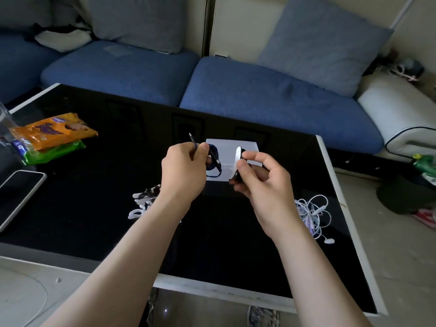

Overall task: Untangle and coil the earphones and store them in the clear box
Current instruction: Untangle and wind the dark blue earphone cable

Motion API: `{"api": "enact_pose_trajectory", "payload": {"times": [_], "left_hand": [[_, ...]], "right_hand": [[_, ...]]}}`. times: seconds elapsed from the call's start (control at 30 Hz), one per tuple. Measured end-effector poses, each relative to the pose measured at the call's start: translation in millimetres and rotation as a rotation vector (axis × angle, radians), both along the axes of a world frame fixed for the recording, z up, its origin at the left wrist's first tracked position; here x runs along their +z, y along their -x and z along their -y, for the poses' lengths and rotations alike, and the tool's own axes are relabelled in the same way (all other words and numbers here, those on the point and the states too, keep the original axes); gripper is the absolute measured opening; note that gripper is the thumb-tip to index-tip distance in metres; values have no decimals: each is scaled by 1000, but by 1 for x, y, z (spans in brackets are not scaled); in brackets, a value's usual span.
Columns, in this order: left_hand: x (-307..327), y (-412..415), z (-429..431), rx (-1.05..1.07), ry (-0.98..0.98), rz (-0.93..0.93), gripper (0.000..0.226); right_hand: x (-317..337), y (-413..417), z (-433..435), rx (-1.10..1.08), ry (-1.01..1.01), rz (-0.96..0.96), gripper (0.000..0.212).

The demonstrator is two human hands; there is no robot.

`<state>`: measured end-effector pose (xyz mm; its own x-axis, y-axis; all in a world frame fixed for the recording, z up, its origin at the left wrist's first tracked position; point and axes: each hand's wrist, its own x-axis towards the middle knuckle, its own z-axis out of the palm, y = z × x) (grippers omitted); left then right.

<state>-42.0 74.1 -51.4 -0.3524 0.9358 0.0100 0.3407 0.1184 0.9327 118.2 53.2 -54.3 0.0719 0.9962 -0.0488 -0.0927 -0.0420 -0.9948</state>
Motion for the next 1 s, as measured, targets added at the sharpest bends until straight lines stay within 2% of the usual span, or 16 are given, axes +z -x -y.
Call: {"api": "enact_pose_trajectory", "payload": {"times": [0.1,0.23,0.4,0.6,0.7,0.83,0.9,1.0], "left_hand": [[-2,-11,-1,-18,1,-1,37],[-5,-26,-1,-60,22,-39,36],[-8,-36,-2,-88,60,-42,39],[-9,-44,-1,-146,83,-12,40],[-7,-46,1,-159,71,-1,41],[-9,-49,1,-185,105,65,40],[-9,-51,1,-206,121,105,40],[-8,-52,2,-227,129,128,42]], "right_hand": [[3,-10,0,23,3,-91,30],[2,-21,1,74,-70,109,44],[11,-27,10,151,-91,248,44],[13,-43,13,167,-64,238,43],[5,-49,12,60,-114,419,42],[-4,-46,11,-182,-469,808,32],[-7,-41,11,-186,-548,857,25],[-11,-37,11,-113,-508,944,29]]}}
